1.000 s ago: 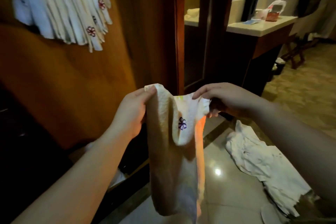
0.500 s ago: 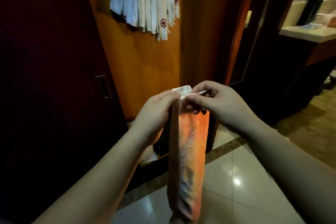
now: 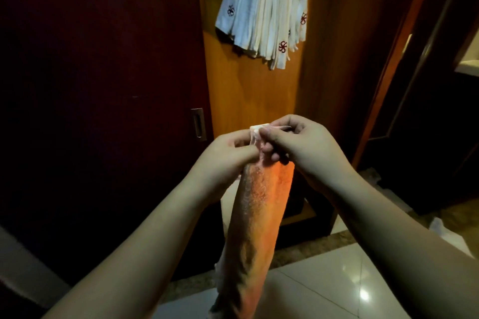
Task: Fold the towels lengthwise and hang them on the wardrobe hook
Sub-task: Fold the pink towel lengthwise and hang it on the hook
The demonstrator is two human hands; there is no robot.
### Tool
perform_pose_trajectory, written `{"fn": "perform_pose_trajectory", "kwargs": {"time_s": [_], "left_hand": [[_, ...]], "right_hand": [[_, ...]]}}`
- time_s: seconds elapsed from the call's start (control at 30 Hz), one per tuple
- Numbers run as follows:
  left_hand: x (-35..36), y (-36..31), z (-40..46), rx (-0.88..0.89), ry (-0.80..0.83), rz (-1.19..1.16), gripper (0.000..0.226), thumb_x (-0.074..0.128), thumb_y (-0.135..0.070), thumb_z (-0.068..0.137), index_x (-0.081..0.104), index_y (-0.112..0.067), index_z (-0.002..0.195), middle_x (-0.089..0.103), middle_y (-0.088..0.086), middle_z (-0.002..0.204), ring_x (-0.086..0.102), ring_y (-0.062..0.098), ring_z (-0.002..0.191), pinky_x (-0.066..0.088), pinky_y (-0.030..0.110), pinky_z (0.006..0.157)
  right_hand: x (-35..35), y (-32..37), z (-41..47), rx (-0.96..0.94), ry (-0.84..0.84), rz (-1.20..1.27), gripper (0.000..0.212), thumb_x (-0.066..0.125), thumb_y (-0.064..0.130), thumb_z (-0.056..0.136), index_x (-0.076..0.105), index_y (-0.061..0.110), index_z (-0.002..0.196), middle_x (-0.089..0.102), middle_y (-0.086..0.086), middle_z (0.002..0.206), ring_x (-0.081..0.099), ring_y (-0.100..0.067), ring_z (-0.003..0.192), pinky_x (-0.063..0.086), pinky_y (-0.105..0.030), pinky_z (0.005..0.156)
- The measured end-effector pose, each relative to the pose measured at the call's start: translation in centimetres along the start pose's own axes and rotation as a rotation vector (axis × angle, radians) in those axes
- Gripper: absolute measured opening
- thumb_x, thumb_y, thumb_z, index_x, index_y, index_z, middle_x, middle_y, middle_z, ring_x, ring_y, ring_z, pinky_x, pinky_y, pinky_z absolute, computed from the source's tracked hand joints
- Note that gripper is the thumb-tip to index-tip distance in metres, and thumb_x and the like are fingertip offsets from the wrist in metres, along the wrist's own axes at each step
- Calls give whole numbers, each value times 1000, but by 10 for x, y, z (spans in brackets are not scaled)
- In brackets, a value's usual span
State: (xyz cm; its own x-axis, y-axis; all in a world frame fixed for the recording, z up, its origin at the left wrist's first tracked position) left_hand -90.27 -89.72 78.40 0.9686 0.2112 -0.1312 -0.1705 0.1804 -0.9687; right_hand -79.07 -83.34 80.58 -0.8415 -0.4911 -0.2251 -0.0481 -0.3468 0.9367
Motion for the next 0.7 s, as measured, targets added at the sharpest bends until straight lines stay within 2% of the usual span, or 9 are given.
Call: {"fn": "perform_pose_trajectory", "kwargs": {"time_s": [0.03, 0.1, 0.2, 0.3, 0.4, 0.5, 0.6, 0.7], "left_hand": [[-2, -2, -2, 21, -6, 27, 18, 68, -23, 80, 78, -24, 94, 75, 4, 98, 70, 21, 100, 51, 44, 94], [-6, -4, -5, 41, -16, 71, 16, 71, -26, 87, 78, -22, 101, 76, 4, 102, 70, 20, 103, 49, 50, 101], [-15, -1, -5, 33, -39, 145, 16, 64, -35, 91, 77, -29, 99, 75, 1, 102, 69, 19, 104, 47, 55, 103], [-24, 0, -2, 19, -59, 157, 25, 62, -39, 85, 76, -29, 103, 75, 2, 106, 68, 21, 107, 47, 55, 102], [-29, 2, 1, 0, -54, 91, 30, 64, -31, 85, 76, -17, 109, 72, 15, 112, 66, 33, 108, 48, 55, 102], [-36, 1, 2, -3, -61, 38, 17, 63, -16, 92, 77, -13, 100, 72, 15, 106, 67, 26, 96, 50, 42, 89], [-38, 3, 4, -19, -38, 0, 14, 66, -16, 89, 79, -16, 94, 73, 15, 102, 66, 25, 93, 50, 40, 86], [-39, 6, 5, -27, -25, -39, 15, 66, -14, 87, 79, -16, 93, 73, 14, 100, 66, 25, 93, 49, 39, 85]], "right_hand": [[3, 0, 2, 9, 18, -4, 14, 71, 29, 90, 69, 16, 94, 74, -4, 73, 64, -10, 59, 47, -28, 56], [8, -1, 5, 28, 62, -28, 16, 72, 33, 89, 70, 19, 94, 74, -2, 74, 62, -7, 59, 47, -26, 56], [12, -1, 9, 53, 126, -65, 19, 71, 37, 89, 70, 19, 96, 72, 2, 70, 61, -5, 57, 46, -22, 53], [14, -4, 12, 151, 309, -118, 22, 69, 37, 91, 65, 18, 102, 70, 0, 69, 61, -10, 55, 43, -23, 50], [8, -20, 10, 278, 552, -396, 22, 67, 37, 93, 63, 19, 103, 70, -3, 70, 60, -12, 53, 40, -22, 49], [-3, -43, 3, 355, 721, -577, 17, 67, 36, 92, 67, 22, 103, 71, -5, 71, 62, -13, 54, 41, -20, 48], [-10, -58, -5, 352, 846, -620, 14, 67, 35, 92, 69, 28, 105, 73, -4, 80, 67, -14, 68, 50, -22, 60], [-22, -64, -6, 339, 876, -652, 13, 65, 35, 94, 68, 39, 106, 74, 2, 91, 69, -14, 86, 58, -31, 79]]}}
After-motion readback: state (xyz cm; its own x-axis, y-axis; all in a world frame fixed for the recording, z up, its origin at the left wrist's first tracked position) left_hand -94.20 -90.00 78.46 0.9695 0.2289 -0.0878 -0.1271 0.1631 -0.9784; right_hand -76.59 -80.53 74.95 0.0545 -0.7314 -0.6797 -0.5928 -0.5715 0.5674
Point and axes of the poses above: each hand's wrist, its own z-axis towards the middle knuckle, its own x-axis out of the palm, y = z × x, the point moved 9 cm from there along z, towards the middle knuckle
